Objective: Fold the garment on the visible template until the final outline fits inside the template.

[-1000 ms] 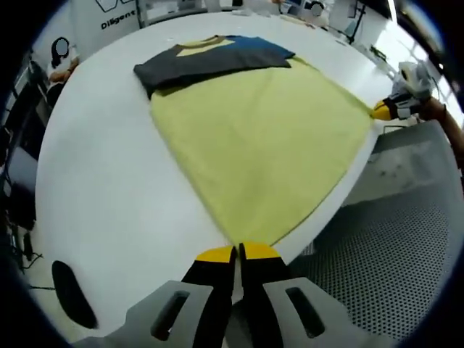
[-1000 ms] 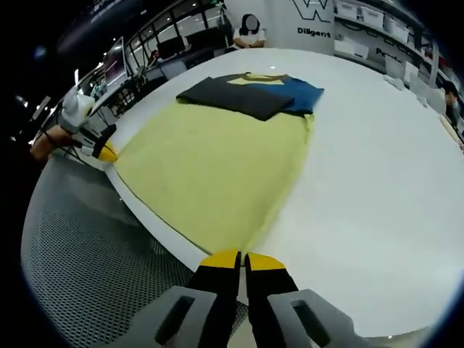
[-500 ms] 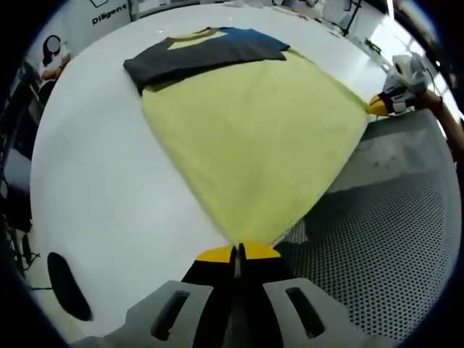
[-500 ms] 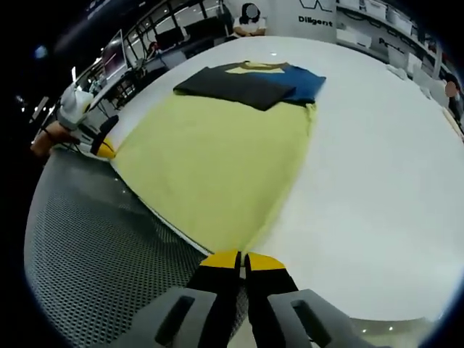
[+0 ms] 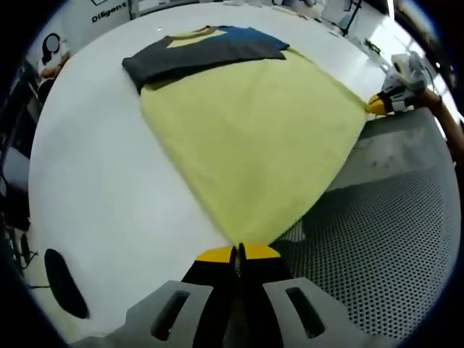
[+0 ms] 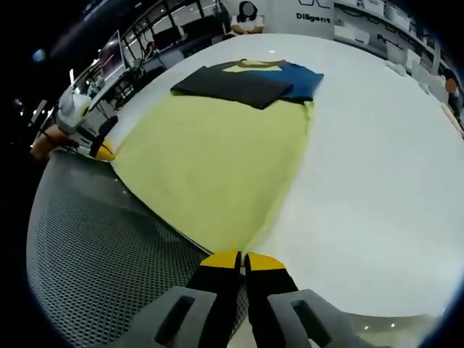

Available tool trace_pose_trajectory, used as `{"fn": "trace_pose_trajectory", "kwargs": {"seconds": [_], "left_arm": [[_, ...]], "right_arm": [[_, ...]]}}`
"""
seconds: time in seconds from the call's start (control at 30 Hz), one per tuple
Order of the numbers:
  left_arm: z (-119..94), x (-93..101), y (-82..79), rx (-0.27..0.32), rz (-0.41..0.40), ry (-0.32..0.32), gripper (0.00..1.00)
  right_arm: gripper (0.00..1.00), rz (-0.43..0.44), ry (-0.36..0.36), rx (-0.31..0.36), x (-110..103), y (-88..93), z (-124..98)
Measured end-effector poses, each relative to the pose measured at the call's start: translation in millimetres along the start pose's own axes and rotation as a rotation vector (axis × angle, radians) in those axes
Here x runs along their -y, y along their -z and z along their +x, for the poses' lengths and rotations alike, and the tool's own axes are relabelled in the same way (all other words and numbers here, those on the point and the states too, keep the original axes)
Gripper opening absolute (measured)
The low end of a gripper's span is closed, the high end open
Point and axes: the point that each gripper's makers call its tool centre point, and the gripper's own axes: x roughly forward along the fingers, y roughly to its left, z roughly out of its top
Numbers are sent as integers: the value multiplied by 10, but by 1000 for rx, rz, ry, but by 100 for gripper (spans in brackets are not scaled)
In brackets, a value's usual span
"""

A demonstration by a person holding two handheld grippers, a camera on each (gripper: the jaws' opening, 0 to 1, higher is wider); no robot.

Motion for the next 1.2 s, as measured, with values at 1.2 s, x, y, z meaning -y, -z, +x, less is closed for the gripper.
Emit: {"fn": "trace_pose_trajectory", "kwargs": {"seconds": [1.2], "left_arm": [[-379, -205, -525, 158, -69, -77, 1]], "right_arm": [[0, 61, 23, 194, 27, -728, -372]]}}
